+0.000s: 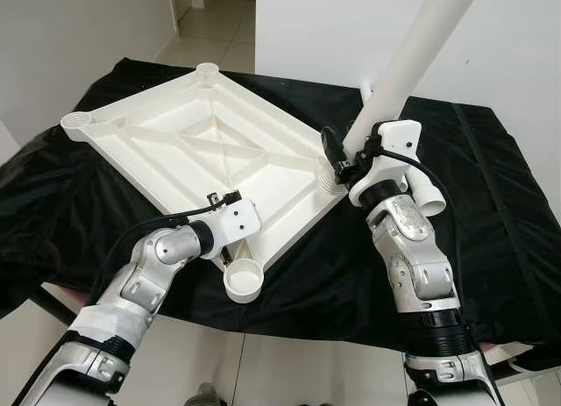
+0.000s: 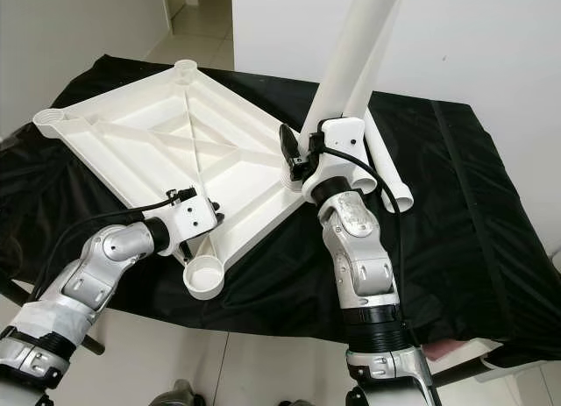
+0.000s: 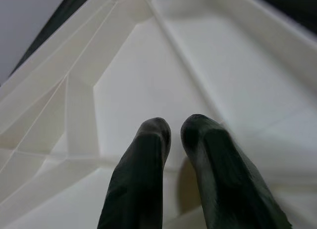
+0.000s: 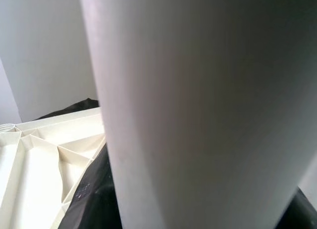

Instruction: Building children table

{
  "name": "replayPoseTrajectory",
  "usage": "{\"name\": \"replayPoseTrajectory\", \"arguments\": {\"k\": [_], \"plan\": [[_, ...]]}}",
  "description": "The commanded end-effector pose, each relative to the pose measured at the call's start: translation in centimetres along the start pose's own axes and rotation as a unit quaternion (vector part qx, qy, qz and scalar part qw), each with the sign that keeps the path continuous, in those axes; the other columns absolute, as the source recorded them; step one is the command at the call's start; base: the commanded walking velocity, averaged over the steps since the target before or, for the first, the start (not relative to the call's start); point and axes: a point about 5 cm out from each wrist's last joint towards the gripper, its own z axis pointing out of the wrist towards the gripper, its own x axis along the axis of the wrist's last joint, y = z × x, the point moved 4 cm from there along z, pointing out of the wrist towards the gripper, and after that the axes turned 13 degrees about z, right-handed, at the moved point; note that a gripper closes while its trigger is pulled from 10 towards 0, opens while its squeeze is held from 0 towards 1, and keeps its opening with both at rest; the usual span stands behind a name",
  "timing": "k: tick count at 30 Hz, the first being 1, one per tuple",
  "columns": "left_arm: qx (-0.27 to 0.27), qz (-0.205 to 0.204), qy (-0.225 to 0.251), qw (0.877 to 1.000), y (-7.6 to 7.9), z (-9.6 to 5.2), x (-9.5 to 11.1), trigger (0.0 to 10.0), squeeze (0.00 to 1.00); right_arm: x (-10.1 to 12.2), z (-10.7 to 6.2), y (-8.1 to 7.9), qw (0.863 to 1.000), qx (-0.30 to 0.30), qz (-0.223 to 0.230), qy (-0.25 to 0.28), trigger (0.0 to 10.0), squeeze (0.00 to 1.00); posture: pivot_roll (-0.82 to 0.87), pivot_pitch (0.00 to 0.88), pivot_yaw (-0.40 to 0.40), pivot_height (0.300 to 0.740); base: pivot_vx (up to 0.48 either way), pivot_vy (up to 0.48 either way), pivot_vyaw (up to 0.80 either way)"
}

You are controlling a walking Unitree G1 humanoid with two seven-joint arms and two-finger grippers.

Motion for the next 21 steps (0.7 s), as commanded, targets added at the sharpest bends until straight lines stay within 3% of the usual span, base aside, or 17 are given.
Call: {"name": "replayPoseTrajectory", "arguments": {"k": [1,2,3,6,8,12,13,14,15,16,17,21], "plan": [[0.010,-0.015,-0.025,1.000,-1.4,-1.1,-1.8,10.0,0.00,0.3,-0.2,0.7,1.000,-0.013,-0.004,0.005,10.0,0.00,0.11,0.052,-0.033,0.740,0.000,0.000,0.00],[0.010,-0.015,-0.025,1.000,-1.4,-1.1,-1.8,10.0,0.00,0.3,-0.2,0.7,1.000,-0.013,-0.004,0.005,10.0,0.00,0.11,0.052,-0.033,0.740,0.000,0.000,0.00],[0.021,-0.023,-0.028,0.999,-2.4,-1.5,-2.2,10.0,1.00,0.4,-0.3,1.2,1.000,-0.022,-0.004,0.007,10.0,0.00,0.12,0.053,-0.031,0.740,0.000,0.000,0.00],[0.028,-0.028,-0.029,0.999,-3.2,-1.9,-2.5,10.0,1.00,0.4,-0.5,1.7,0.999,-0.031,-0.008,0.008,10.0,0.00,0.12,0.053,-0.031,0.740,0.000,0.000,0.00],[0.040,-0.035,-0.029,0.998,-4.7,-2.7,-2.9,10.0,1.00,0.2,-1.2,2.4,0.999,-0.035,-0.020,0.001,10.0,0.00,0.11,0.052,-0.028,0.740,0.000,0.000,0.00],[0.020,-0.024,-0.014,0.999,-4.6,-3.0,-2.6,10.0,0.96,-0.5,-2.1,2.7,0.999,-0.028,-0.034,-0.017,10.0,0.00,0.11,0.051,-0.029,0.740,0.000,0.000,0.00],[0.005,-0.019,-0.008,1.000,-4.2,-3.0,-2.5,10.0,0.18,-0.6,-2.3,2.7,0.999,-0.027,-0.038,-0.023,10.0,0.00,0.11,0.051,-0.029,0.740,0.000,0.000,0.00],[-0.004,-0.017,-0.004,1.000,-3.9,-3.0,-2.3,10.0,0.18,-0.7,-2.4,2.8,0.999,-0.025,-0.041,-0.026,10.0,0.00,0.11,0.051,-0.029,0.740,0.000,0.000,0.00],[-0.010,-0.015,-0.002,1.000,-3.8,-3.0,-2.3,10.0,0.00,-0.8,-2.5,2.8,0.998,-0.025,-0.042,-0.027,10.0,0.00,0.11,0.051,-0.028,0.740,0.000,0.000,0.00],[-0.010,-0.015,-0.002,1.000,-3.8,-3.0,-2.3,10.0,0.00,-0.8,-2.5,2.8,0.998,-0.025,-0.042,-0.027,10.0,0.00,0.11,0.051,-0.028,0.740,0.000,0.000,0.00],[-0.059,-0.014,0.013,0.998,-2.6,-3.5,-2.1,10.0,0.00,-0.8,-2.7,3.0,0.998,-0.023,-0.049,-0.033,10.0,0.00,0.11,0.053,-0.026,0.740,0.000,0.000,0.00],[-0.120,-0.019,0.019,0.992,-1.4,-4.2,-2.4,10.0,0.00,-0.8,-2.9,3.3,0.998,-0.022,-0.055,-0.036,10.0,0.00,0.11,0.053,-0.024,0.740,0.000,0.000,0.00]]}}
